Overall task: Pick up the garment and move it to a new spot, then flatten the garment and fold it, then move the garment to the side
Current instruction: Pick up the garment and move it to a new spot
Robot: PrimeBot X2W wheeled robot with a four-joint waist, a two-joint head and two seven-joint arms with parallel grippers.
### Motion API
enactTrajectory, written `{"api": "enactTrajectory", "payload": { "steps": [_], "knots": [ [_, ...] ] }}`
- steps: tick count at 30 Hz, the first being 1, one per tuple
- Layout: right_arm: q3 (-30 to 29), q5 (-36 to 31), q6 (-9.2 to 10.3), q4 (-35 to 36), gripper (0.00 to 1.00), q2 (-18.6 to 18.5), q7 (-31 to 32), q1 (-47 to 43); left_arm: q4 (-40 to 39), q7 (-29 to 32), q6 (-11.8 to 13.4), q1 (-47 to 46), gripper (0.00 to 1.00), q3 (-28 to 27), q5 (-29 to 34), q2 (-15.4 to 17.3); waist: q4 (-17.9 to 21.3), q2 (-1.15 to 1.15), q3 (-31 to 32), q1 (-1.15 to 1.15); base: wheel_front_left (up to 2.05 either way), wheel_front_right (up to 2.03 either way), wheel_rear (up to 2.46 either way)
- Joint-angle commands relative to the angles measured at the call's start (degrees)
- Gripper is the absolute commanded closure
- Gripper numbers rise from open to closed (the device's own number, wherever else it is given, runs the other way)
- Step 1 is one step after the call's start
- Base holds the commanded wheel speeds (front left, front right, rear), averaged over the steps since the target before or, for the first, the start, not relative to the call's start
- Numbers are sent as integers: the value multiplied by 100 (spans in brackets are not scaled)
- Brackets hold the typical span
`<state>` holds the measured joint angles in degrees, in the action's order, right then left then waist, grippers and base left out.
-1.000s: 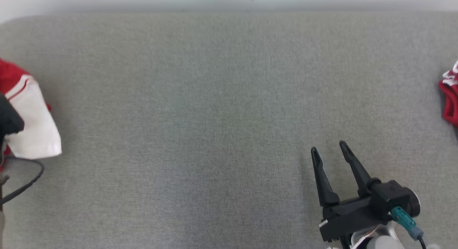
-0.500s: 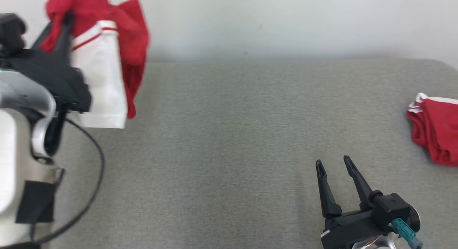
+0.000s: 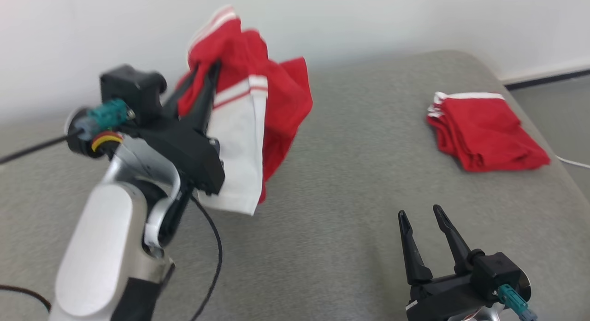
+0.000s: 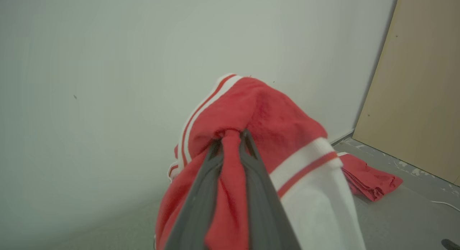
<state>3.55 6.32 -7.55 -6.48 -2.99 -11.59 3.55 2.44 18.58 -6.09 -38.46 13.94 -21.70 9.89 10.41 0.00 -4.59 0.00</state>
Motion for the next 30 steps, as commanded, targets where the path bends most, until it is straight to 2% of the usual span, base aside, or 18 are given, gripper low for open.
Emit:
{"api": "enactTrajectory", "payload": {
  "steps": [1,7,13,14,16,22,30],
  "knots": [
    [1,41,14,-18,0,21,-45,-15,190,-111,17,225,100,56,-29,-51,732,0,-199,0,0,0,0],
    [71,134,14,-66,0,21,-119,51,1027,-626,76,721,100,250,-85,-350,992,0,-367,0,0,0,0],
    [91,165,14,-112,0,23,-175,128,1967,-953,112,897,100,478,5,-474,920,0,-480,0,0,0,0],
    [96,158,14,-122,0,23,-186,137,2126,-1039,128,914,95,496,1,-500,884,0,-491,0,0,0,0],
    [93,146,14,-145,0,22,-204,151,2435,-1196,153,908,0,562,56,-534,784,0,-493,0,0,0,0],
    [16,81,14,-208,0,20,-206,104,2868,-1571,133,983,0,615,-231,-643,360,0,-375,0,0,0,0],
    [-154,11,14,-172,0,21,-135,-22,2424,-2298,160,1450,0,562,-595,-678,-273,0,-138,0,0,0,0]
  ]
}}
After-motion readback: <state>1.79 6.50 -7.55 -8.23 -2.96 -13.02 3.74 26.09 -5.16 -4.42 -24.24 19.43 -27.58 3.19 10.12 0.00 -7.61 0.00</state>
